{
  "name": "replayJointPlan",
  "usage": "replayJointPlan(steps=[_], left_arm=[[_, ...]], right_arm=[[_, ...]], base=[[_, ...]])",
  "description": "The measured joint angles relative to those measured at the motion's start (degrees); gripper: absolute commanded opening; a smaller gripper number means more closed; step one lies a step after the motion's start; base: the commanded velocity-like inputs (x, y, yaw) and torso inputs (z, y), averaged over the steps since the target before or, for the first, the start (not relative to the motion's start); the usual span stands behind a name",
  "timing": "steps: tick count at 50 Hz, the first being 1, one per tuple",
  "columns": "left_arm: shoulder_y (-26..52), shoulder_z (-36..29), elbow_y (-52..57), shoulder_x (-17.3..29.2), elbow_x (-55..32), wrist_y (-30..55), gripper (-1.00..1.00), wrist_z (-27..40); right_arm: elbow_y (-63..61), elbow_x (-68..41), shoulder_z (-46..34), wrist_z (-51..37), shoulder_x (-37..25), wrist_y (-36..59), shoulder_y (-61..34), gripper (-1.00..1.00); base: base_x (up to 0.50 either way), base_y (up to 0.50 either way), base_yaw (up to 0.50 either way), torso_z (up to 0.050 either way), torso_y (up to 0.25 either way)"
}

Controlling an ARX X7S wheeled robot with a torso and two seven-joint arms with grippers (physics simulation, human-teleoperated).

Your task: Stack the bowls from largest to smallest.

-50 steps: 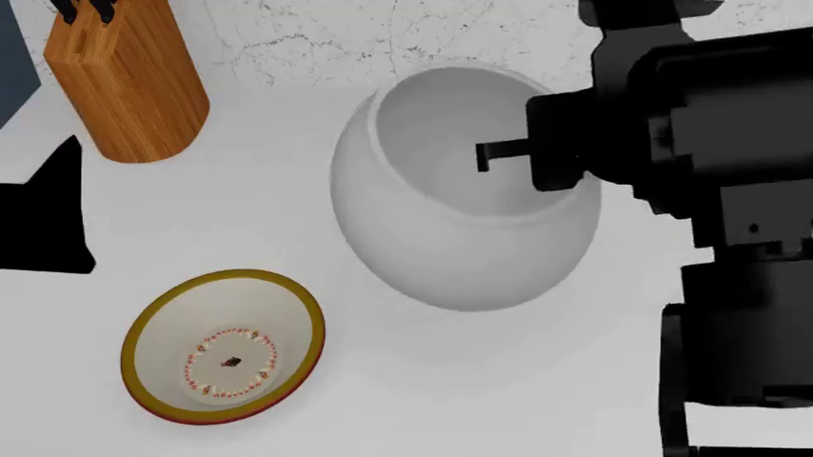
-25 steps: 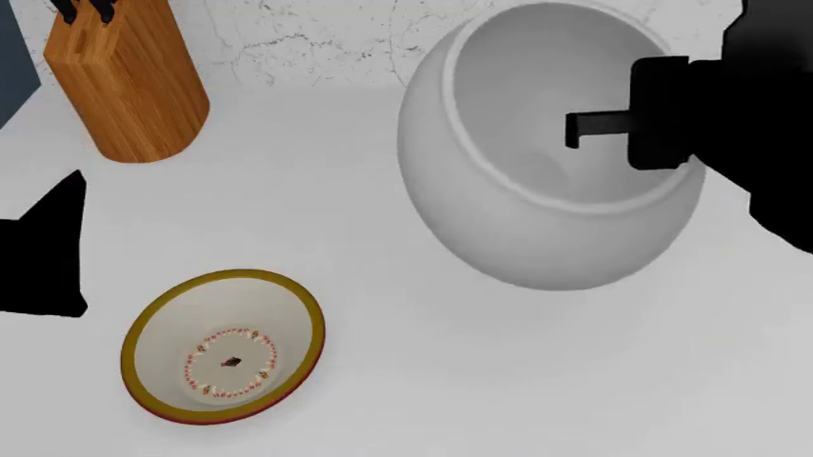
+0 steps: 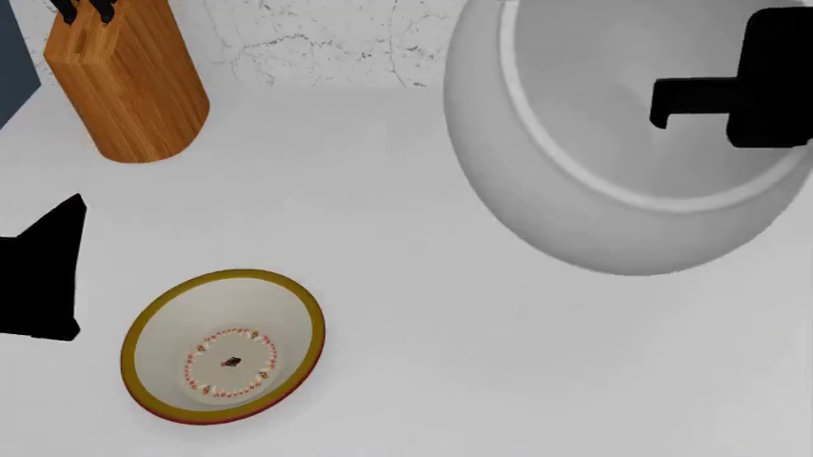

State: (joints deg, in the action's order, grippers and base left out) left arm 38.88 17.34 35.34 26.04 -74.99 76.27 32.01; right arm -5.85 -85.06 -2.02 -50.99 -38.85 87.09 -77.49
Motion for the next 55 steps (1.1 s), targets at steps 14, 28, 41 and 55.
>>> replayJointPlan(steps=[14, 28, 41, 55], left_arm=[[-1.94, 2.00, -6.29, 2.49, -30.33, -4.65, 1.00, 24.53], [-7.05, 2.46, -6.97, 2.49, -45.40, -11.85, 1.00, 35.89], [-12.20, 4.17, -6.29, 1.14, -46.84, -14.29, 1.00, 38.52], [-13.90, 3.62, -8.46, -2.16, -40.75, -14.49, 1.00, 36.65]], right_arm=[[-4.56, -5.70, 0.83, -4.27, -2.61, -2.48, 3.05, -1.00], [-6.34, -7.08, 0.70, -4.45, -4.05, -4.55, 5.30, -1.00], [-7.15, -7.81, 0.17, -4.48, -4.81, -5.93, 6.48, -1.00], [-8.04, -7.59, 0.06, -3.69, -5.56, -7.60, 8.57, -1.00]], base=[[0.00, 0.00, 0.00, 0.000, 0.000], [0.00, 0.00, 0.00, 0.000, 0.000], [0.00, 0.00, 0.00, 0.000, 0.000], [0.00, 0.00, 0.00, 0.000, 0.000]])
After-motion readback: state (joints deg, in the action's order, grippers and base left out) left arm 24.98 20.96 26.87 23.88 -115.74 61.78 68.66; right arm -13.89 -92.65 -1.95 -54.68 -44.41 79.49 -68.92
